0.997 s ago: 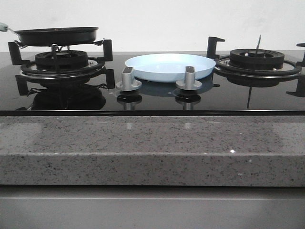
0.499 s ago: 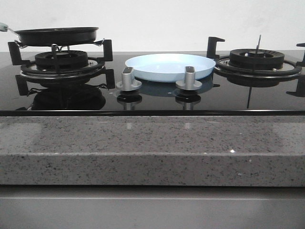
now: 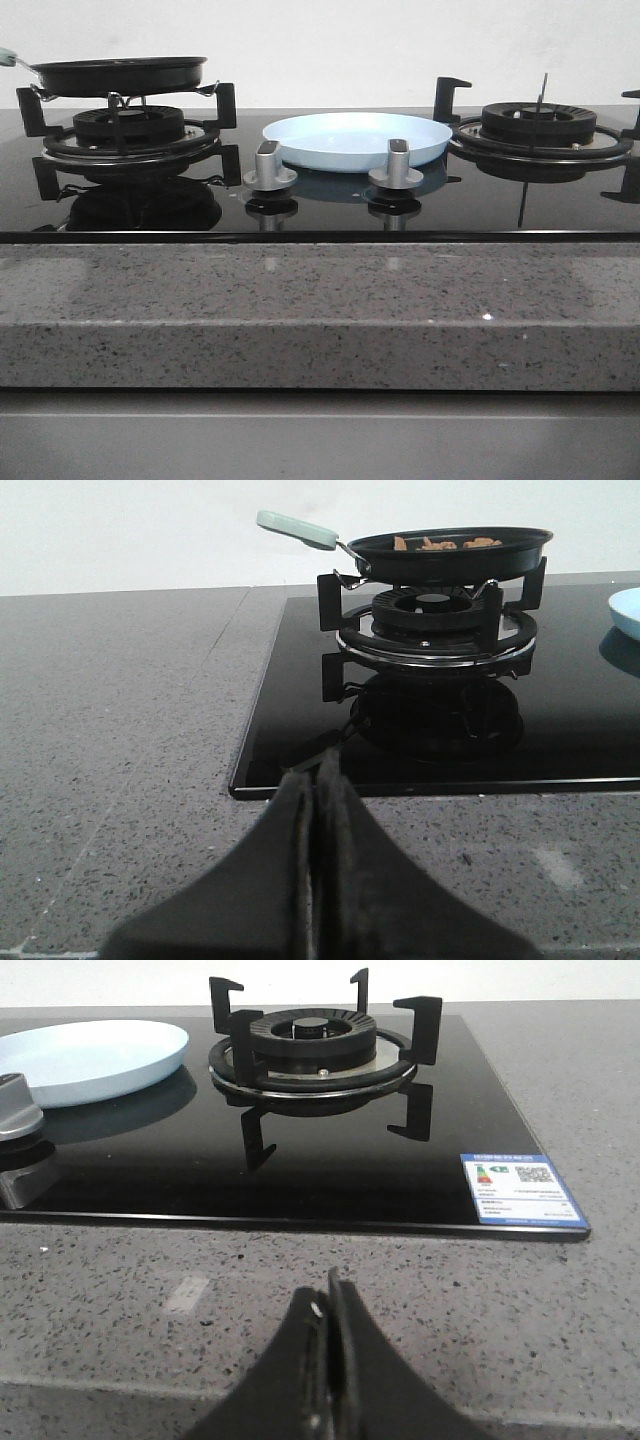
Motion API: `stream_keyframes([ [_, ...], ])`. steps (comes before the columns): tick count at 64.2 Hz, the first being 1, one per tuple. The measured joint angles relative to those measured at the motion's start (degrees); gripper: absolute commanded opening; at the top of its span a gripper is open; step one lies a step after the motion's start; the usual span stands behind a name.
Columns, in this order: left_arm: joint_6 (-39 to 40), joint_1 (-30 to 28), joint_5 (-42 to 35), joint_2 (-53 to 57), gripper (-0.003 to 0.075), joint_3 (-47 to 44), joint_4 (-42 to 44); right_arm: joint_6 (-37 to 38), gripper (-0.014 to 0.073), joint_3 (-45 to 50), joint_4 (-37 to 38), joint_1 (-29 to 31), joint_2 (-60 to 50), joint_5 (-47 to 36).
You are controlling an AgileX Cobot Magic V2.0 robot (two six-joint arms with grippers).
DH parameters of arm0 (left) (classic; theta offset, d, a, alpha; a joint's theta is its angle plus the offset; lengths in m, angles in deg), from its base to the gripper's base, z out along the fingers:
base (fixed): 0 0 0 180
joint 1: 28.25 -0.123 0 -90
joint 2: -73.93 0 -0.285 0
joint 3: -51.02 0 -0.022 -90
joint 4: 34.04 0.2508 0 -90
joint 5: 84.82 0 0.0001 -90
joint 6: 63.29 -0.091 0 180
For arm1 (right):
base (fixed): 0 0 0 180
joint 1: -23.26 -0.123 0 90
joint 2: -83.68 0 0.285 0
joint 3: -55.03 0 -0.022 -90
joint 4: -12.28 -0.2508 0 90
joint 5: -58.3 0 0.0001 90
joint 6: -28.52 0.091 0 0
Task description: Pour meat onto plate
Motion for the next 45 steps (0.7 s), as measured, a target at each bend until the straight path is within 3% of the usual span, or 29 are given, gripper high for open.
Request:
stream_keyframes([
  [31, 0.0, 0.0, -0.5, 0.0, -0.002, 0.0, 0.0, 0.0, -0.0059, 0.0, 0.0, 0.0, 0.0, 0.0],
  [45, 0.0, 0.0, -4.8, 0.0, -0.002, 0.1, -2.3, 0.0, -0.0059, 0.0, 0.0, 0.0, 0.0, -0.7],
])
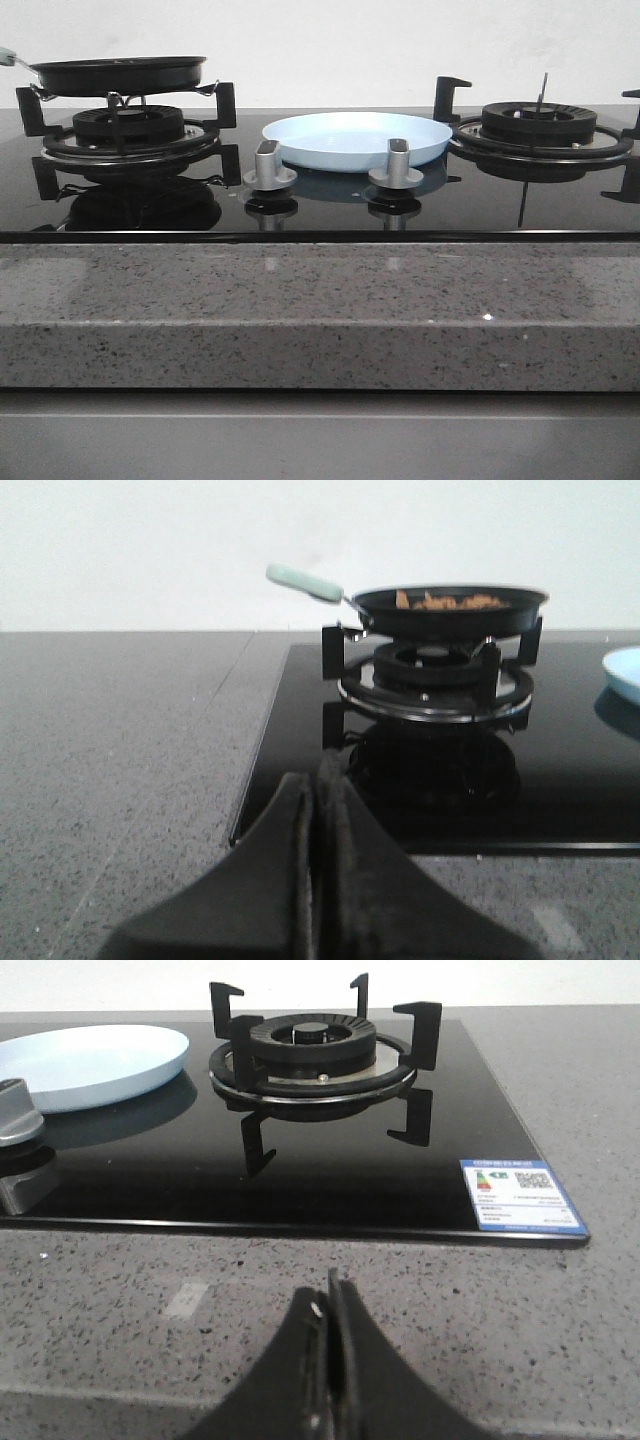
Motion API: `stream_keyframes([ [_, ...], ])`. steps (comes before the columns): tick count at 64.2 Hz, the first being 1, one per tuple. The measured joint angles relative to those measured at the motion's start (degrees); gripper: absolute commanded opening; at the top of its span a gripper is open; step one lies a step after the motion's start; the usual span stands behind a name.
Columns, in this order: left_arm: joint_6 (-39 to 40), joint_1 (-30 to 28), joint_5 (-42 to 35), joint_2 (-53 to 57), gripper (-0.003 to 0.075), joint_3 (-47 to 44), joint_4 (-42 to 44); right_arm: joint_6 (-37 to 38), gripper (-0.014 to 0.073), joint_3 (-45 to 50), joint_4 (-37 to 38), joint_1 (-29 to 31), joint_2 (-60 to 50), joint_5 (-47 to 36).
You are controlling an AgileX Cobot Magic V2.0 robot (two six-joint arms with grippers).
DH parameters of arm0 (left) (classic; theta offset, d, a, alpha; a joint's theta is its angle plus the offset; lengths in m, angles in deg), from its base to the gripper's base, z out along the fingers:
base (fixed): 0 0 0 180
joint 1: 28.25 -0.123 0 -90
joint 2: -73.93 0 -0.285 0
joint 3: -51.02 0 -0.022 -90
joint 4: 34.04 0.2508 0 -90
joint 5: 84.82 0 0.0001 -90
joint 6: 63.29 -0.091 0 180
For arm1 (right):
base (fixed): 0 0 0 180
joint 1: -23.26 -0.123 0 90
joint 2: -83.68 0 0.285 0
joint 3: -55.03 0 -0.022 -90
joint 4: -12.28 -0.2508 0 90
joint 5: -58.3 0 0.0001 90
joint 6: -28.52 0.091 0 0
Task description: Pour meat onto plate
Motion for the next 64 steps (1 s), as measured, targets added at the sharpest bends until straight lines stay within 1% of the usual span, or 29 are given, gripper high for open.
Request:
stream_keyframes([
  [4, 0.0, 0.0, 0.8, 0.0, -0.002, 1.1, -0.3, 0.0, -0.0059, -0.1, 0.0, 0.0, 0.0, 0.0],
  [10, 0.0, 0.0, 4.4, -0.2, -0.002, 4.9, -0.5, 0.0, -0.0059, -2.6, 0.0, 0.0, 0.0, 1.4],
  [16, 0.0, 0.0, 7.5, -3.2, -0.002, 11.8, -0.5, 0.0, -0.0059, -8.1, 0.0, 0.0, 0.0, 3.0],
  [21, 0.0, 0.0, 9.9, -8.7, -0.002, 17.3, -0.5, 0.0, -0.0059, -13.1, 0.0, 0.0, 1.8, 4.4],
  [27, 0.0, 0.0, 13.1, -16.5, -0.002, 24.1, -0.5, 0.0, -0.0059, -20.0, 0.0, 0.0, 7.1, 5.8],
  [35, 0.0, 0.0, 14.7, -25.3, -0.002, 30.3, -0.5, 0.0, -0.0059, -26.9, 0.0, 0.0, 14.5, 6.5],
  [42, 0.0, 0.0, 14.9, -29.9, -0.002, 33.4, -0.5, 0.0, -0.0059, -31.5, 0.0, 0.0, 21.0, 7.5],
  [50, 0.0, 0.0, 14.8, -31.3, -0.0012, 34.4, -0.5, 0.0, -0.0039, -33.9, 0.0, 0.0, 26.1, 7.8],
  [53, 0.0, 0.0, 14.7, -31.4, 0.0024, 34.4, -0.5, 0.0, -0.0001, -34.1, 0.0, 0.0, 26.8, 7.9],
  [56, 0.0, 0.0, 14.6, -31.4, 0.0082, 34.4, -0.5, 0.0, 0.0051, -34.1, 0.0, 0.0, 27.2, 8.0],
  [59, 0.0, 0.0, 14.6, -31.4, 0.0178, 34.4, -0.5, 0.0, 0.0148, -34.1, 0.0, 0.0, 27.3, 8.1],
  [60, 0.0, 0.0, 14.6, -31.4, 0.0228, 34.4, -0.5, 0.0, 0.0175, -34.1, 0.0, 0.0, 27.3, 8.1],
  [64, 0.0, 0.0, 14.6, -31.4, 0.0378, 34.5, -0.5, 0.0, 0.0287, -34.1, 0.0, 0.0, 27.3, 8.1],
])
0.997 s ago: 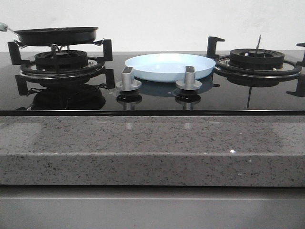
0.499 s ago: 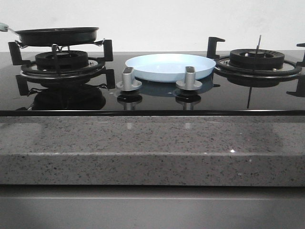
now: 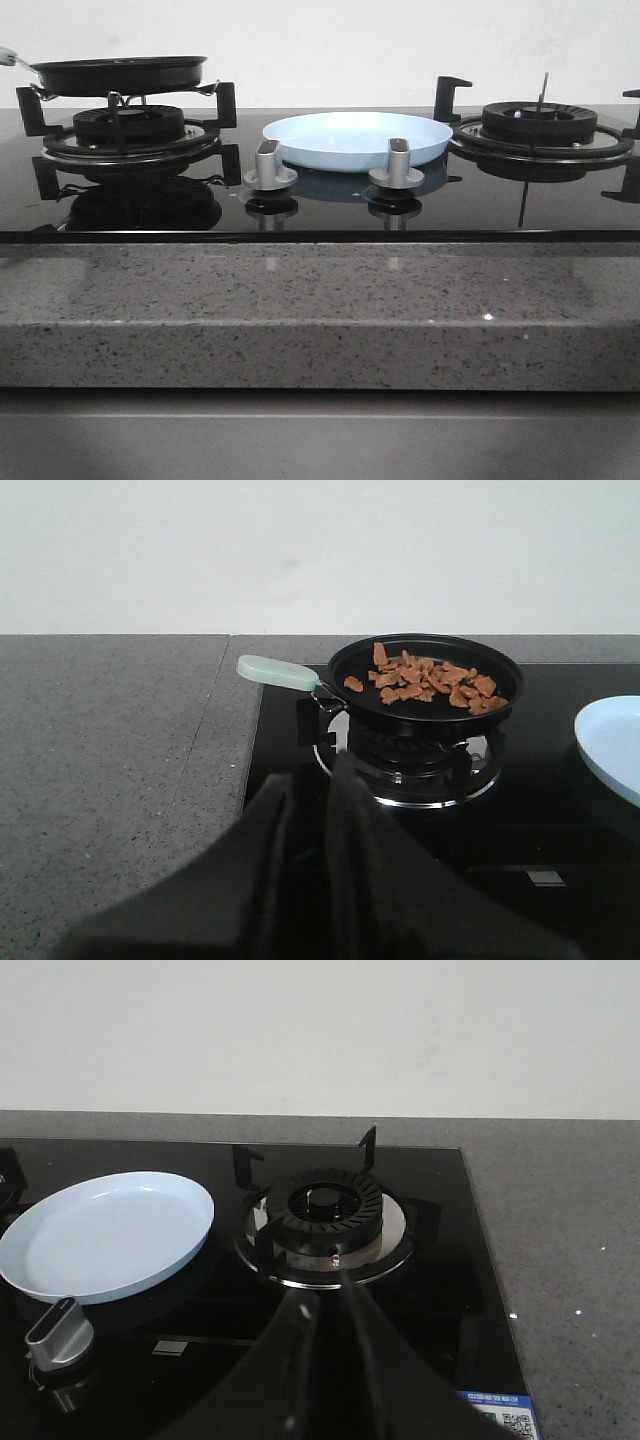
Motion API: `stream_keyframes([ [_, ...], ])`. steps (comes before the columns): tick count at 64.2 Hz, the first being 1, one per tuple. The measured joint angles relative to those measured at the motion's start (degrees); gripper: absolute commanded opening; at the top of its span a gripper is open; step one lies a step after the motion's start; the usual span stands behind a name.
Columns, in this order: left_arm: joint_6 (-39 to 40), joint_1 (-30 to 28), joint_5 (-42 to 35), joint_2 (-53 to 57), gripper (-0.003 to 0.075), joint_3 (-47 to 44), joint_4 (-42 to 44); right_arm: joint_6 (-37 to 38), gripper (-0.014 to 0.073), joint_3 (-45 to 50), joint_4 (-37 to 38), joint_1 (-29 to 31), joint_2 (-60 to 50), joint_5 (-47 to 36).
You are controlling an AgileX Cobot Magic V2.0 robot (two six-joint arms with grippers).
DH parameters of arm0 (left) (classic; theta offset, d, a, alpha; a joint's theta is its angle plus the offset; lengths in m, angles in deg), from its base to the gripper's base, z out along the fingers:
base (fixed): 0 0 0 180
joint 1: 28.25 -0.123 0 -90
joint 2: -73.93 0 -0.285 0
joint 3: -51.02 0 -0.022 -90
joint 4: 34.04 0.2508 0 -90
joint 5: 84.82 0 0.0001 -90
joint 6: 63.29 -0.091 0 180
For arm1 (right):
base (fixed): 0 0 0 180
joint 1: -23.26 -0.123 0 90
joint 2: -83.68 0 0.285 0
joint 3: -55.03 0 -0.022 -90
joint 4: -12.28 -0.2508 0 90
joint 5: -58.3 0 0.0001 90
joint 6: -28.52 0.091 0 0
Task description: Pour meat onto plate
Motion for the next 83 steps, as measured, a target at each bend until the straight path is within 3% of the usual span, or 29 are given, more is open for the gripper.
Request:
stream_keyframes([
  [5, 0.0, 0.0, 0.0, 0.0, 0.0577, 0.0, 0.0, 0.0, 0.0435, -0.1, 0.0, 0.0, 0.0, 0.0],
  [8, 0.0, 0.0, 0.0, 0.0, 0.0652, 0.0, 0.0, 0.0, 0.05, 0.0, 0.0, 0.0, 0.0, 0.0],
  [12, 0.0, 0.0, 0.0, 0.0, 0.0696, 0.0, 0.0, 0.0, 0.0556, 0.0, 0.0, 0.0, 0.0, 0.0],
  [50, 0.0, 0.0, -0.1, 0.0, 0.0691, 0.0, 0.0, 0.0, 0.0573, -0.9, -3.1, 0.0, 2.6, -0.1],
  [69, 0.0, 0.0, -0.1, 0.0, 0.0691, 0.0, 0.0, 0.0, 0.0573, -10.1, -5.5, -0.1, 16.6, 7.3],
  [83, 0.0, 0.0, -0.1, 0.0, 0.0691, 0.0, 0.0, 0.0, 0.0569, -25.0, -8.2, -2.9, 35.1, 18.1],
])
